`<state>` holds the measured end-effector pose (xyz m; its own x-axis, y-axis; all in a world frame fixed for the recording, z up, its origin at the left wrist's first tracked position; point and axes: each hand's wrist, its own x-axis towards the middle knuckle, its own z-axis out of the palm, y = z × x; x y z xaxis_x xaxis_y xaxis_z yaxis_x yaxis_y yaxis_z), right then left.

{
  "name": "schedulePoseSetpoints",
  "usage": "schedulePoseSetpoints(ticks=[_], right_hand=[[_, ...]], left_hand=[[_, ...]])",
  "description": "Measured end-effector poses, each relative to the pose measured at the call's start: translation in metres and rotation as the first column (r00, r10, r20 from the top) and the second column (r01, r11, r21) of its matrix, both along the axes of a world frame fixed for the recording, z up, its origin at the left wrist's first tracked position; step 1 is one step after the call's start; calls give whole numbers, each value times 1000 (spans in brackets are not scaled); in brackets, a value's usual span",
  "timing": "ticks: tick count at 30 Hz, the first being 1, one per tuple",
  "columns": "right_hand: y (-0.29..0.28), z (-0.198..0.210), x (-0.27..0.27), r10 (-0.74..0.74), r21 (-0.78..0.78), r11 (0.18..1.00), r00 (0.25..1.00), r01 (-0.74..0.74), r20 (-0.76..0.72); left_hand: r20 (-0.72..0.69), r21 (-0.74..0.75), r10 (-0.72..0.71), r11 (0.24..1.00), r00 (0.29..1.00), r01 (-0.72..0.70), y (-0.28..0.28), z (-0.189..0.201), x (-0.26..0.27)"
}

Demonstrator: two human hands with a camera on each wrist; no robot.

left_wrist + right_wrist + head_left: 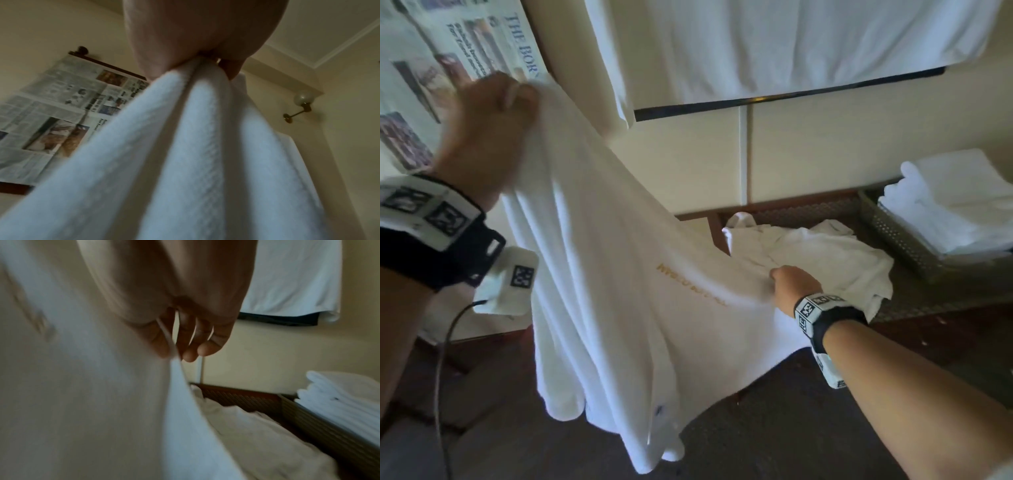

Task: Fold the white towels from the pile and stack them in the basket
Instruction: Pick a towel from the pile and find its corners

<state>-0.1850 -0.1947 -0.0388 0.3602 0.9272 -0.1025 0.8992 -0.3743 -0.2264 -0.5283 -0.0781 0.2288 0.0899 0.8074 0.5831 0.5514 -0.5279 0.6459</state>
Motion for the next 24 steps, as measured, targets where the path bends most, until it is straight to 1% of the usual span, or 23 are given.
schedulePoseSetpoints(ticks=[1,2,3,4,5,6,7,8,9,10,12,15,17,18,19,20,21,22,23,24], right_hand=[[3,11,-8,14,65,998,999,-11,-49],[7,25,-20,30,174,985,988,-3,-152],[10,40,-35,78,318,948,952,22,-297],[12,61,-53,162,448,891,874,70,-459],[11,83,-71,267,536,835,757,128,-597],[8,106,-88,372,586,794,631,164,-681],[6,128,-104,460,623,764,535,169,-709],[4,146,-117,522,661,737,500,143,-691],[4,159,-129,560,695,711,514,105,-650],[7,166,-139,571,714,696,548,73,-612],[15,169,-155,544,706,707,604,45,-583],[22,162,-174,509,668,743,626,26,-591],[21,156,-187,476,674,736,663,59,-578],[21,153,-190,446,703,707,723,77,-527],[19,150,-197,412,751,655,796,78,-442],[19,149,-204,381,800,595,852,71,-359],[18,149,-211,366,838,541,877,73,-313],[19,150,-216,371,849,521,871,92,-322],[19,152,-221,394,827,550,838,115,-378],[20,153,-225,418,778,616,785,126,-458]], left_hand=[[23,5,-60,998,998,59,-16,0,13],[7,-30,-87,996,996,87,-22,-4,19],[-3,-23,-139,990,990,139,-28,-9,27],[-44,-31,-149,988,988,148,-29,-15,30],[-81,-29,-189,982,979,187,-32,-22,34],[-74,-71,-214,975,974,209,-32,-27,37],[-73,-80,-249,967,966,243,-33,-31,39],[-74,-89,-267,962,961,260,-35,-35,39],[-71,-89,-294,954,953,287,-38,-39,38],[-58,-99,-302,950,952,295,-39,-41,36],[-49,-105,-320,944,946,313,-41,-45,32],[-33,-116,-346,933,938,341,-43,-47,19],[8,-153,-357,923,934,354,-39,-50,4],[32,-170,-361,917,932,361,-36,-53,0],[64,-189,-368,908,928,373,-34,-56,-8],[105,-202,-376,898,921,390,-31,-59,-15],[141,-221,-363,895,921,386,-31,-61,-21],[182,-239,-355,889,917,391,-29,-65,-27],[233,-267,-346,876,909,402,-28,-67,-32],[297,-301,-336,856,894,421,-27,-69,-36]])
